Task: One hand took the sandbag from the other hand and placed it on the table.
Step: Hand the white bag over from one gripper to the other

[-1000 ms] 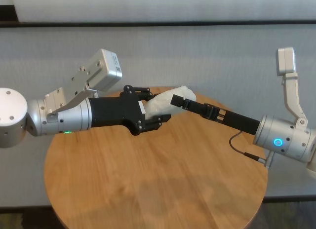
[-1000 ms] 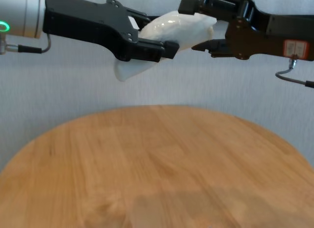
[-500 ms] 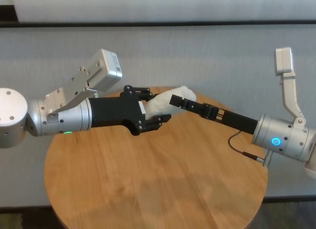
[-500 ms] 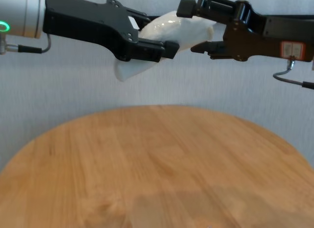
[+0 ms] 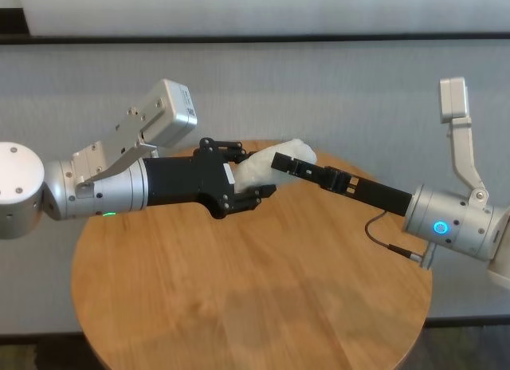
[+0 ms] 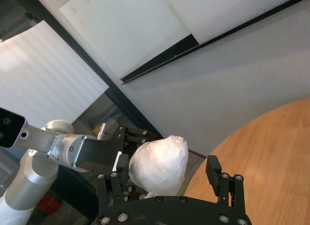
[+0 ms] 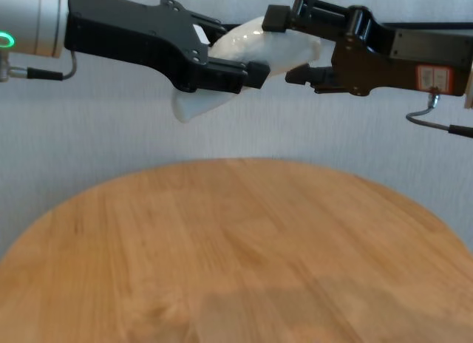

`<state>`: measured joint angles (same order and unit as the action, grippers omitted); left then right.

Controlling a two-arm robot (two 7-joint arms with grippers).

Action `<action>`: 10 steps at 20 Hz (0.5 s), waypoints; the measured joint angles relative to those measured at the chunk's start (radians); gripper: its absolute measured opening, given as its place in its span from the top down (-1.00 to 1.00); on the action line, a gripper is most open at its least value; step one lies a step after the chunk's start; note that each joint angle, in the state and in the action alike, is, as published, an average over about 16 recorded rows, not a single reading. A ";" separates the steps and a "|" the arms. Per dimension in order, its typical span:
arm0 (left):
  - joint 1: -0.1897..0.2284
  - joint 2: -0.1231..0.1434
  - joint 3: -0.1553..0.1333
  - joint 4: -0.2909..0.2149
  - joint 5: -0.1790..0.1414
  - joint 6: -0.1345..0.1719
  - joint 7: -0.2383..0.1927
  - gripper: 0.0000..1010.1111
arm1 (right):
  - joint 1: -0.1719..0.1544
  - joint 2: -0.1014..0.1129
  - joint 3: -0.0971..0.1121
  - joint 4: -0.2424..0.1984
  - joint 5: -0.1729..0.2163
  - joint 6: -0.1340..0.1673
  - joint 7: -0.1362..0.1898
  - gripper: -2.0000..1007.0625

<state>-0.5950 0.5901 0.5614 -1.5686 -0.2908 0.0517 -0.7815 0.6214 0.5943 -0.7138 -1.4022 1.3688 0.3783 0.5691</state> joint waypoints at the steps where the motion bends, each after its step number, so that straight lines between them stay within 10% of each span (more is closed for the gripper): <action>1: 0.000 0.000 0.000 0.000 0.000 0.000 0.000 -0.02 | 0.001 0.000 -0.001 0.000 0.002 0.000 -0.002 -0.99; 10: 0.000 0.000 0.000 0.000 0.000 0.000 0.000 -0.02 | 0.003 -0.001 -0.003 0.002 0.008 -0.001 -0.012 -0.99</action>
<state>-0.5950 0.5901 0.5614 -1.5686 -0.2908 0.0517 -0.7815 0.6242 0.5933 -0.7171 -1.3997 1.3767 0.3768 0.5574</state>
